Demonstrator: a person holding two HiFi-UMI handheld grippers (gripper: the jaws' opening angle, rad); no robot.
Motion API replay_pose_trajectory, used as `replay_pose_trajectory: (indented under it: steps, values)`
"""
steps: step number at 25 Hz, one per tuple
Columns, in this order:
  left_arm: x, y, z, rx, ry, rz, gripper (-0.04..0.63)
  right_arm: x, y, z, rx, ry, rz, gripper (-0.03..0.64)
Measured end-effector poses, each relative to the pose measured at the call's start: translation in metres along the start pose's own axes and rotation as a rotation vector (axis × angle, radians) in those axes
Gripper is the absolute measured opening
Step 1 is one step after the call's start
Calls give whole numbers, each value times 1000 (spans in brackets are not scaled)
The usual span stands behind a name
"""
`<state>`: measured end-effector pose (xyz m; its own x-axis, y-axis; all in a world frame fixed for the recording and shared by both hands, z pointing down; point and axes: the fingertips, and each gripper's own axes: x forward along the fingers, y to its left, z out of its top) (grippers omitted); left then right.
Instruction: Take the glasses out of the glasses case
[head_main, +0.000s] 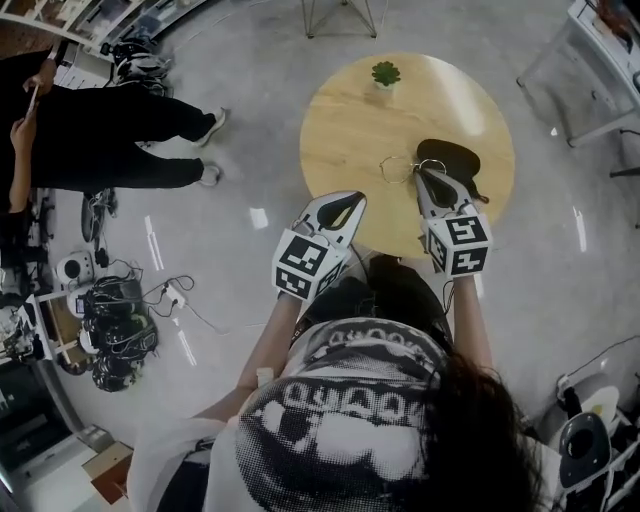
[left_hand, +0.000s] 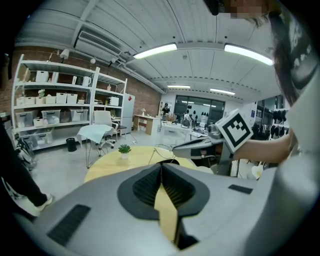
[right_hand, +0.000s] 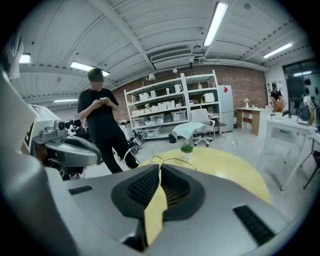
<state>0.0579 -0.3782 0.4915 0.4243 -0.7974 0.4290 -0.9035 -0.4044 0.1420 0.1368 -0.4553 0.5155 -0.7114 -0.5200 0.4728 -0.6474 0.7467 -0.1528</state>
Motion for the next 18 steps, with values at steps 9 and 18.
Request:
replay_pose_trajectory:
  steps: [9,18]
  values:
    - [-68,-4,-27,-9,-22,43,15,-20,72,-16,-34,6,38,14]
    - [-128,-18,-52,-12,-52,59,15,-48,134,-38,-59,16,52,14]
